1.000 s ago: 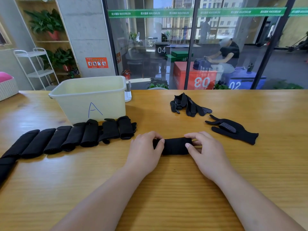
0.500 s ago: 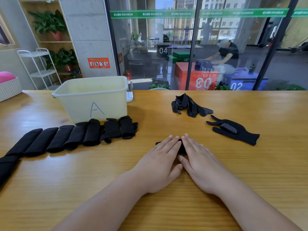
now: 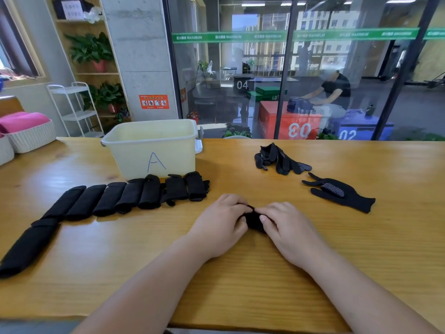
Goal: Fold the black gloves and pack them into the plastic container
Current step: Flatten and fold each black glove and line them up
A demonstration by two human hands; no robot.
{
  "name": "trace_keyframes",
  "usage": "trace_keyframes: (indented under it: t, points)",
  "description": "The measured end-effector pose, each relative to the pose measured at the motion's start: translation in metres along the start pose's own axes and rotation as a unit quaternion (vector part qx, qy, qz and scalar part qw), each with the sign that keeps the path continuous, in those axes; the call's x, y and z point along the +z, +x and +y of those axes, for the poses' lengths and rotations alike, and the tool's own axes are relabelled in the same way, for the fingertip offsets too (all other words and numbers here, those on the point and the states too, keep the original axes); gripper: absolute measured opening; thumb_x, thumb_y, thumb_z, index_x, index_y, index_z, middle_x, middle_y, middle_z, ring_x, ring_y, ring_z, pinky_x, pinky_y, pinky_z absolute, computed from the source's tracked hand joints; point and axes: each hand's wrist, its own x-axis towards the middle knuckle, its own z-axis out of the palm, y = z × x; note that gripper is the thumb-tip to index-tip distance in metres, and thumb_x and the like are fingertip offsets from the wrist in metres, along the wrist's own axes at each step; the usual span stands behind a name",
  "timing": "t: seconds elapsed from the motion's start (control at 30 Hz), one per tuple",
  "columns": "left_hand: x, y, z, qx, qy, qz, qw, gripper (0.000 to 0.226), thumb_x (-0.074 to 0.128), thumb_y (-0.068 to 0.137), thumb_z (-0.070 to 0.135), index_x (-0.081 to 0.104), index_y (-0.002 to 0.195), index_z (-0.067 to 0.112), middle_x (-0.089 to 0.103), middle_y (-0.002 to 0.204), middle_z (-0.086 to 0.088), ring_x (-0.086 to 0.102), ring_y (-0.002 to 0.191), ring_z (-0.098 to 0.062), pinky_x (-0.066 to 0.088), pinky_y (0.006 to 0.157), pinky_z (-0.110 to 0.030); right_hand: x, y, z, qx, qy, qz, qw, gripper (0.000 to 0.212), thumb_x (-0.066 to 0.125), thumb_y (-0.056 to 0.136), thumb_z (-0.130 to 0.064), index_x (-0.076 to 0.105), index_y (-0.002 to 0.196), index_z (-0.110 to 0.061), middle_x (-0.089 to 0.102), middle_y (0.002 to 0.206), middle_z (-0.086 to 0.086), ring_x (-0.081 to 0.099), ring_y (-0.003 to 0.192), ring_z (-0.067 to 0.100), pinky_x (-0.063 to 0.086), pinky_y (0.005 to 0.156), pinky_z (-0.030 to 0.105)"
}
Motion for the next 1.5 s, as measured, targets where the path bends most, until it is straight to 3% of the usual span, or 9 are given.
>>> trace_keyframes:
  t: [0.1,0.23,0.33,0.4,0.53,1.0,1.3,1.5]
  points:
    - [-0.01,-0.012,-0.015,-0.025,-0.006,0.034,0.999,0.031,0.053,0.102,0.024,0.076,0.122,0.029,0.063,0.127,0.02,0.051,0.123,-0.003,0.046,0.106,-0.026,0.003,0.004,-0.016,-0.038,0.009,-0.01,0.999,0.033,0.044,0.112,-0.037,0.067,0.137,-0.036,0.059,0.117,-0.026,0.045,0.113,-0.003,0.043,0.093,0.023]
    - [-0.026,-0.034,-0.03,-0.055,-0.019,0.053,0.997,0.022,0.061,0.099,0.025,0.078,0.112,0.031,0.067,0.122,0.023,0.057,0.117,0.003,0.045,0.1,-0.016,0.014,0.011,-0.044,-0.072,0.04,-0.017,0.996,0.024,0.053,0.109,-0.033,0.071,0.124,-0.038,0.056,0.113,-0.027,0.048,0.111,-0.001,0.048,0.093,0.027]
    - [-0.038,-0.053,-0.043,-0.061,-0.015,0.059,0.996,0.015,0.066,0.097,0.033,0.078,0.107,0.034,0.069,0.121,0.025,0.058,0.119,0.003,0.049,0.106,-0.026,0.024,0.019,-0.069,-0.08,0.065,-0.021,0.994,0.017,0.056,0.107,-0.038,0.069,0.118,-0.039,0.055,0.117,-0.026,0.049,0.115,0.003,0.049,0.093,0.03]
    - [-0.047,-0.067,-0.051,-0.062,-0.009,0.074,0.995,0.013,0.07,0.096,0.032,0.079,0.105,0.033,0.07,0.119,0.023,0.056,0.122,0.001,0.047,0.109,-0.031,0.032,0.025,-0.085,-0.086,0.063,-0.038,0.994,0.025,0.055,0.107,-0.042,0.064,0.13,-0.039,0.057,0.129,-0.025,0.049,0.122,0.005,0.049,0.098,0.031]
    - [-0.066,-0.095,-0.067,-0.105,0.001,0.097,0.99,0.011,0.073,0.097,0.031,0.081,0.104,0.033,0.066,0.115,0.022,0.053,0.119,-0.005,0.047,0.107,-0.038,0.049,0.035,-0.117,-0.094,0.057,-0.063,0.992,0.04,0.051,0.108,-0.047,0.056,0.147,-0.039,0.056,0.145,-0.019,0.045,0.134,0.009,0.047,0.106,0.036]
    - [-0.131,-0.192,-0.125,-0.225,0.105,0.156,0.956,0.015,0.065,0.1,0.033,0.076,0.111,0.035,0.065,0.121,0.02,0.052,0.121,-0.006,0.045,0.107,-0.035,0.103,0.057,-0.241,-0.144,0.049,-0.083,0.985,0.042,0.05,0.106,-0.055,0.057,0.145,-0.04,0.061,0.138,-0.009,0.048,0.132,0.019,0.046,0.108,0.043]
    - [-0.162,-0.24,-0.151,-0.322,0.122,0.179,0.922,0.018,0.065,0.097,0.027,0.076,0.112,0.027,0.068,0.121,0.011,0.061,0.114,-0.017,0.05,0.1,-0.043,0.13,0.068,-0.308,-0.121,0.035,-0.082,0.989,0.042,0.048,0.105,-0.059,0.056,0.142,-0.041,0.061,0.139,-0.006,0.05,0.13,0.023,0.045,0.107,0.043]
    - [-0.171,-0.256,-0.159,-0.34,0.131,0.181,0.914,0.019,0.064,0.099,0.031,0.074,0.115,0.028,0.067,0.119,0.013,0.061,0.108,-0.014,0.053,0.097,-0.04,0.14,0.068,-0.337,-0.102,0.027,-0.077,0.991,0.043,0.047,0.105,-0.059,0.055,0.143,-0.04,0.059,0.14,-0.004,0.049,0.131,0.024,0.044,0.105,0.042]
